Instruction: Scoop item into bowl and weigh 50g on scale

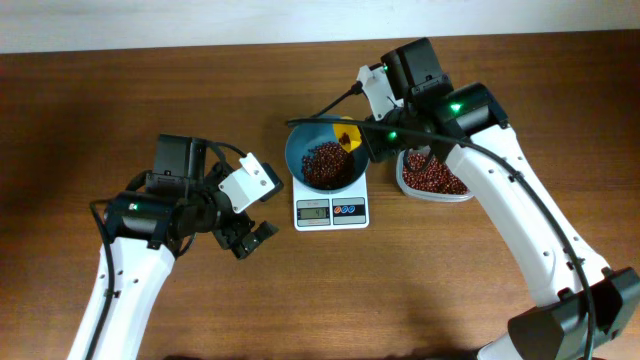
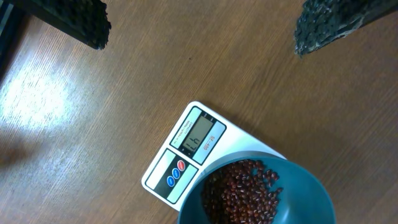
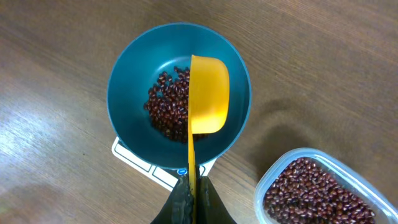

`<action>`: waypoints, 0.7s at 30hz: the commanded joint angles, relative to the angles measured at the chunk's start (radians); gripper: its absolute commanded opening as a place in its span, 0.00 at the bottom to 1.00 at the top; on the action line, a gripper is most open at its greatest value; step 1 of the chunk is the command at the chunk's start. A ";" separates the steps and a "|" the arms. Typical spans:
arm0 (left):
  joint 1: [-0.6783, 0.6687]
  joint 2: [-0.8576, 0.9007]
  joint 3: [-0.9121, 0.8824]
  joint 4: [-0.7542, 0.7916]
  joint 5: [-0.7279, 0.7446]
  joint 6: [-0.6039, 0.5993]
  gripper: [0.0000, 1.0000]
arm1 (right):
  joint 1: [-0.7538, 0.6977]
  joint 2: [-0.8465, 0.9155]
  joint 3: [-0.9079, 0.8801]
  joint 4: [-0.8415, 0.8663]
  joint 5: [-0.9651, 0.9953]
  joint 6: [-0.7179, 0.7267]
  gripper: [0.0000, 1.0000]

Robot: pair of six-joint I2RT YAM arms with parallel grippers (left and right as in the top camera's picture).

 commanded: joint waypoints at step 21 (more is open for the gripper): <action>-0.002 -0.016 0.016 0.000 0.021 -0.013 0.99 | 0.035 -0.032 0.063 -0.008 0.040 -0.039 0.04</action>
